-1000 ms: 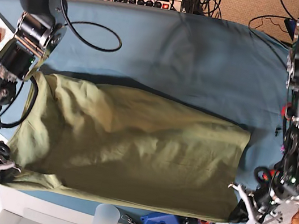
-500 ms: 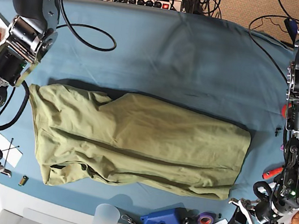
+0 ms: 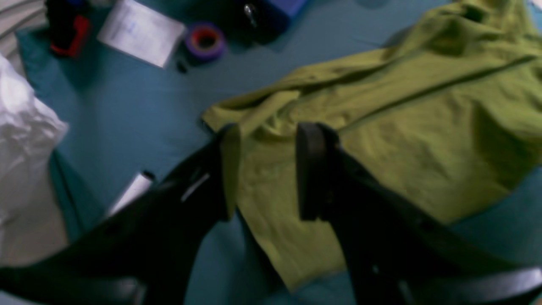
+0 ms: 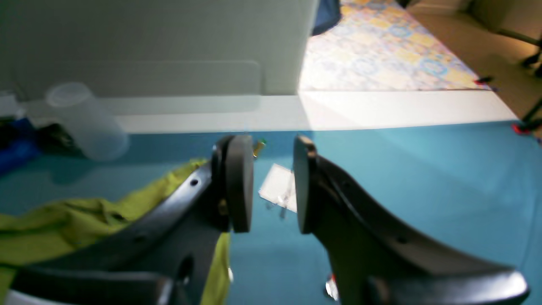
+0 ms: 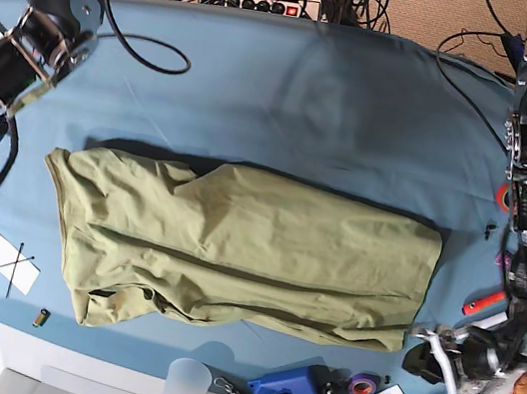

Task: Layout the t-shirt on the table in an organized manner, then fold the t-shirt properly
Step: 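Release the t-shirt and raise both grippers, then grasp the t-shirt edge again with both grippers and pull it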

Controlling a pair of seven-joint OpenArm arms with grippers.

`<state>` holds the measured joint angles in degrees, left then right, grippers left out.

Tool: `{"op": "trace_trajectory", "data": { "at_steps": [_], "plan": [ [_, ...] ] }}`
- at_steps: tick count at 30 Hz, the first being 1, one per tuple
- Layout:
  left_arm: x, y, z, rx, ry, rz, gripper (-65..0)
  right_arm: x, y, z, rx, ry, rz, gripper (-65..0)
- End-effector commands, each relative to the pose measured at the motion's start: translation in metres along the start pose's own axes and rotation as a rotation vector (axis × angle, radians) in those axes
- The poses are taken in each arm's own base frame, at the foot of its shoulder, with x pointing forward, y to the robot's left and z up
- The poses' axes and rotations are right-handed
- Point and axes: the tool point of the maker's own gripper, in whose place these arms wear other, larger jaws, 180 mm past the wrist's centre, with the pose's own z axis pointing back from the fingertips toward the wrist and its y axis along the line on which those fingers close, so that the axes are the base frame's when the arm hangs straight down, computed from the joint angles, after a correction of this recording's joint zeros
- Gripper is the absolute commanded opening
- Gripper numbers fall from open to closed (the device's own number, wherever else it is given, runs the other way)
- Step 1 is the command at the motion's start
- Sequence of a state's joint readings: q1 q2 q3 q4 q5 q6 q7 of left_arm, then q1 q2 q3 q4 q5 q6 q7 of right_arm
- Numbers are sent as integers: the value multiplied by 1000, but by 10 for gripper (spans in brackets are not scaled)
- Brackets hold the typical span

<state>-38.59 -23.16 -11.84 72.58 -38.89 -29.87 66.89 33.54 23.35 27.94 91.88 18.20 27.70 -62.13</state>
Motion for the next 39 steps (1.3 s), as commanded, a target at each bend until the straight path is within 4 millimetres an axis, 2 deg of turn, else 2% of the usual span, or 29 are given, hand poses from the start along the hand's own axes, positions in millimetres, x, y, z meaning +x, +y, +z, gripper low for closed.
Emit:
{"op": "trace_trajectory", "data": {
  "at_steps": [1, 5, 8, 12, 16, 19, 21, 24, 26, 31, 35, 39],
  "plan": [
    [24, 8, 19, 6, -74, 11, -438, 10, -8, 5, -14, -35, 10, -474],
    [4, 26, 49, -17, -136, 146, -475, -32, -13, 10, -13, 62, -10, -474],
    [-28, 35, 71, -16, -150, 192, -481, -63, -7, 17, 50, 158, -7, -474],
    [-71, 38, 92, 6, -159, 256, -481, -87, 2, 30, 151, 219, -82, -473],
    [-111, 22, 101, 8, -98, 237, -480, -116, 5, 42, 200, 288, -85, -464],
    [-134, 4, 108, -9, -59, 174, -473, -145, 3, 52, 197, 368, -59, -382],
    [-148, -4, 113, -3, -24, 157, -434, -167, 1, 61, 193, 429, -33, -360],
    [-168, -15, 120, 0, 25, 143, -377, -196, -1, 73, 187, 507, -22, -361],
    [-179, -21, 123, 0, 49, 141, -377, -206, -1, 77, 188, 515, -22, -361],
    [-193, -27, 128, 5, 61, 148, -377, -201, -1, 72, 185, 346, -56, -361],
    [-196, -29, 127, 2, 64, 156, -377, -219, 2, 64, 204, 398, -101, -361],
    [-196, -29, 127, 1, 64, 155, -377, -234, 20, 47, 279, 422, -132, -361]
  ]
}}
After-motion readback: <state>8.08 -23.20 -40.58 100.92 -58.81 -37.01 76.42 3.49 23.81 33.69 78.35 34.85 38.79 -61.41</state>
